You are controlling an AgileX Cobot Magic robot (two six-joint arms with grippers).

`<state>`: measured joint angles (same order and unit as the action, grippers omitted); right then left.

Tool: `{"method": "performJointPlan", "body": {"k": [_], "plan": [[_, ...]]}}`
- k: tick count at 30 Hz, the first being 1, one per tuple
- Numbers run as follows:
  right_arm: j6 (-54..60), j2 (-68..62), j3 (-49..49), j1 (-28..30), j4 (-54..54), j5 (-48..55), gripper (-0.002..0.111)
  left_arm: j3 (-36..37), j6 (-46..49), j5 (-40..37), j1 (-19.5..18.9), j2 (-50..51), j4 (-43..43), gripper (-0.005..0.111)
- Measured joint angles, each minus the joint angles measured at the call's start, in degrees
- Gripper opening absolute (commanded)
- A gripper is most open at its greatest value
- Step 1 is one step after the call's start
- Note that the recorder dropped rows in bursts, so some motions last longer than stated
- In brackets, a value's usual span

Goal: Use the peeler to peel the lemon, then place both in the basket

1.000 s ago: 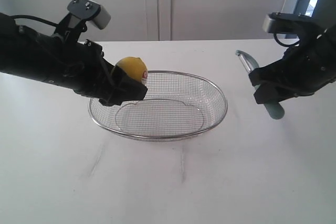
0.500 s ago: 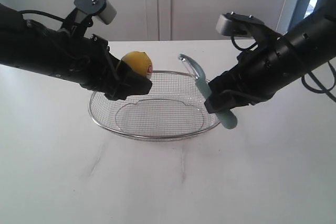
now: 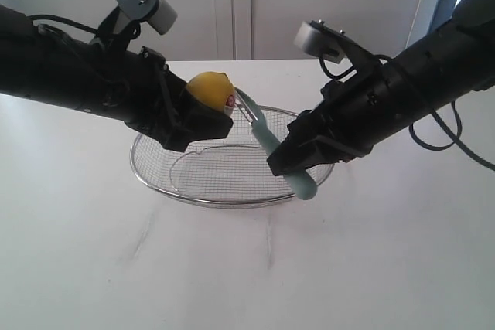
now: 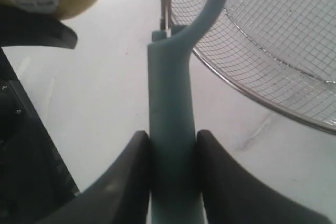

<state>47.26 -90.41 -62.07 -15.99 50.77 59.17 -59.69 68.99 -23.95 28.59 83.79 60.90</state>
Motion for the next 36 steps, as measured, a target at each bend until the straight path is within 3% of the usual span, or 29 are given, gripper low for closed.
{"method": "performJointPlan", "body": {"k": [36], "plan": [[-0.80, 6.77, 0.00, 0.00, -1.77, -2.48, 0.000, -0.12, 0.33, 0.21, 0.00, 0.00, 0.47, 0.000]]}}
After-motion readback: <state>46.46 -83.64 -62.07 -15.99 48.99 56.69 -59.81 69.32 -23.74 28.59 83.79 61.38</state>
